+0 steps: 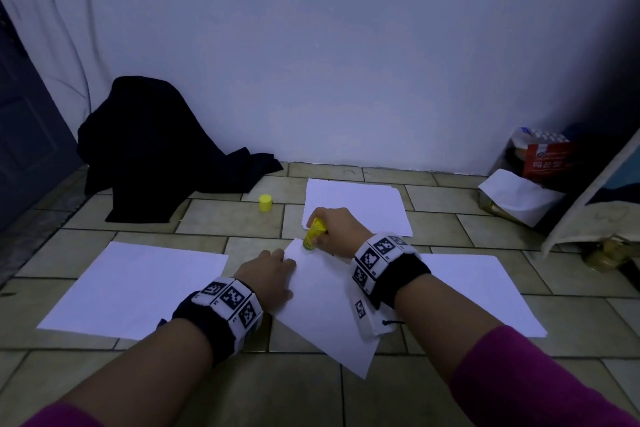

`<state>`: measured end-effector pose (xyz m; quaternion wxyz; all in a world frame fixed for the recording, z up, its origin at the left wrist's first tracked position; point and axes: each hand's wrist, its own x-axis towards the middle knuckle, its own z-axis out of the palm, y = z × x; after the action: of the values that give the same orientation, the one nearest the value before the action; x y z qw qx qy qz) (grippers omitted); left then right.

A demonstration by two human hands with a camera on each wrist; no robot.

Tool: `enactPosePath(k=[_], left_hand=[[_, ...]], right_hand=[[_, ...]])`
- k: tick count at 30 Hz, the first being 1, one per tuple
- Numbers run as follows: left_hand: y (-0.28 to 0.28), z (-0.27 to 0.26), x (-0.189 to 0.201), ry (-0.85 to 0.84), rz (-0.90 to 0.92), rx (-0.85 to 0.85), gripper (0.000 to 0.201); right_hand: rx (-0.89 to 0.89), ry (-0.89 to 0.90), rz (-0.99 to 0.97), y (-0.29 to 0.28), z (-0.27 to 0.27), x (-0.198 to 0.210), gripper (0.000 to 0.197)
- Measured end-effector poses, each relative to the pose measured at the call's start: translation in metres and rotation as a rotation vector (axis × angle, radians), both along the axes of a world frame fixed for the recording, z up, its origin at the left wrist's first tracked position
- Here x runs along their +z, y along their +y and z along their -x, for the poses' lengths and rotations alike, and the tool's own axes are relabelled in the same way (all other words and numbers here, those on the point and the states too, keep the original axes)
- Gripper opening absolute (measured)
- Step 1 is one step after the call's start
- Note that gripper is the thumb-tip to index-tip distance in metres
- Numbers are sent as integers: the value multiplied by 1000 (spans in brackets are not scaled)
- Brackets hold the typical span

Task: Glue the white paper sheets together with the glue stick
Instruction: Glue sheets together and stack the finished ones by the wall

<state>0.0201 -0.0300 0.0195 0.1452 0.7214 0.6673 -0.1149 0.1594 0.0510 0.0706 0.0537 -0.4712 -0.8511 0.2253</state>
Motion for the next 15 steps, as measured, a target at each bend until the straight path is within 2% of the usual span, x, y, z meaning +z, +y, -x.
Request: enactPosePath(k=[3, 11, 15], left_hand=[[4, 2, 2, 24, 8, -14, 47], [12, 7, 6, -19, -3, -15, 63], [12, 9, 7, 13, -34, -85, 62]], right_hand=[[32, -57, 10, -4, -22, 7, 31], [76, -256, 37, -11, -81, 18, 31], [58, -338, 83, -12, -95, 26, 30]])
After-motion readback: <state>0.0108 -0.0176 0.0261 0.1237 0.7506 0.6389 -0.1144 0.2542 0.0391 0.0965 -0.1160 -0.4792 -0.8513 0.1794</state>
